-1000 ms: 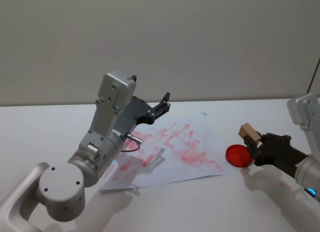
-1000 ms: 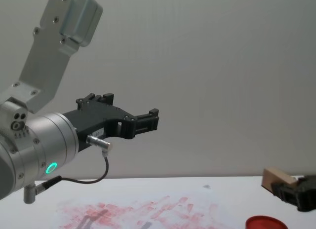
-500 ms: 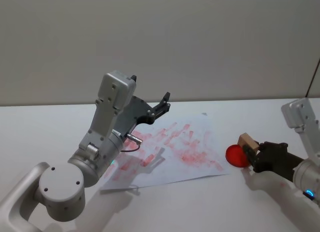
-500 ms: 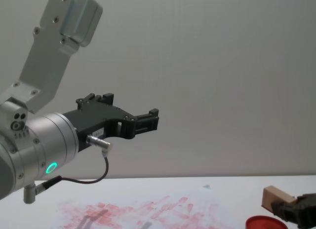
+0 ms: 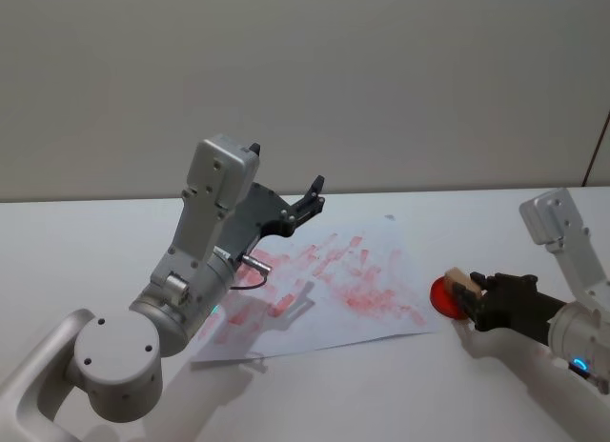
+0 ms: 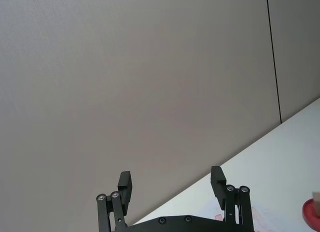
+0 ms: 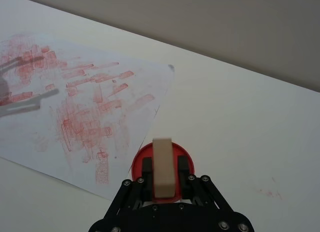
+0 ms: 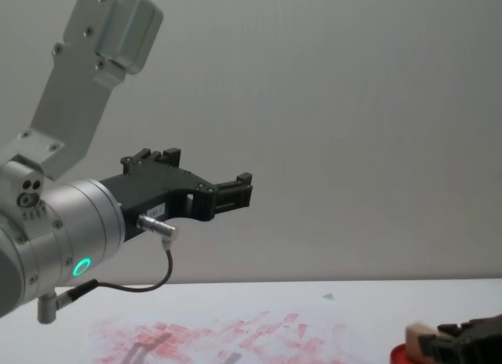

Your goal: Use the one hand to pick up the stamp and affix it onto the A4 paper.

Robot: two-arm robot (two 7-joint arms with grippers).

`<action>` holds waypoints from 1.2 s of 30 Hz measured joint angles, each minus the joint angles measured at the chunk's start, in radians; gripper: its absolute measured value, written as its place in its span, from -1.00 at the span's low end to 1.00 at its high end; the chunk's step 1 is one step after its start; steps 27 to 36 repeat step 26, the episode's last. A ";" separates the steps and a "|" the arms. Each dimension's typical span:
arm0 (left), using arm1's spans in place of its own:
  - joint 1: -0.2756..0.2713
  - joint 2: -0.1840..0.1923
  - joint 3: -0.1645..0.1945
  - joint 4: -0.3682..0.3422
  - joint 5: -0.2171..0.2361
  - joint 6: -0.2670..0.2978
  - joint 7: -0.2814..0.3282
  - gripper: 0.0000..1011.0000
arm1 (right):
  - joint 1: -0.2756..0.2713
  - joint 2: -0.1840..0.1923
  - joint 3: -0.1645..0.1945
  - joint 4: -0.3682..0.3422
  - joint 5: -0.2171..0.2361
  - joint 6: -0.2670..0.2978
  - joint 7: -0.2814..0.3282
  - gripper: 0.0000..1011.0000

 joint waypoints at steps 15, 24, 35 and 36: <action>0.000 0.000 0.000 0.000 0.000 0.000 0.000 0.98 | 0.015 -0.008 -0.005 0.020 -0.013 0.006 0.013 0.48; 0.000 0.000 0.000 0.000 0.000 0.000 0.000 0.98 | 0.018 -0.009 -0.006 0.024 -0.015 0.008 0.015 0.94; 0.000 0.000 0.000 0.000 0.000 0.000 0.000 0.98 | 0.019 -0.009 -0.006 0.025 -0.015 0.008 0.016 0.98; 0.000 0.000 0.000 0.000 0.000 0.000 0.000 0.98 | 0.019 -0.009 -0.006 0.025 -0.015 0.008 0.016 0.98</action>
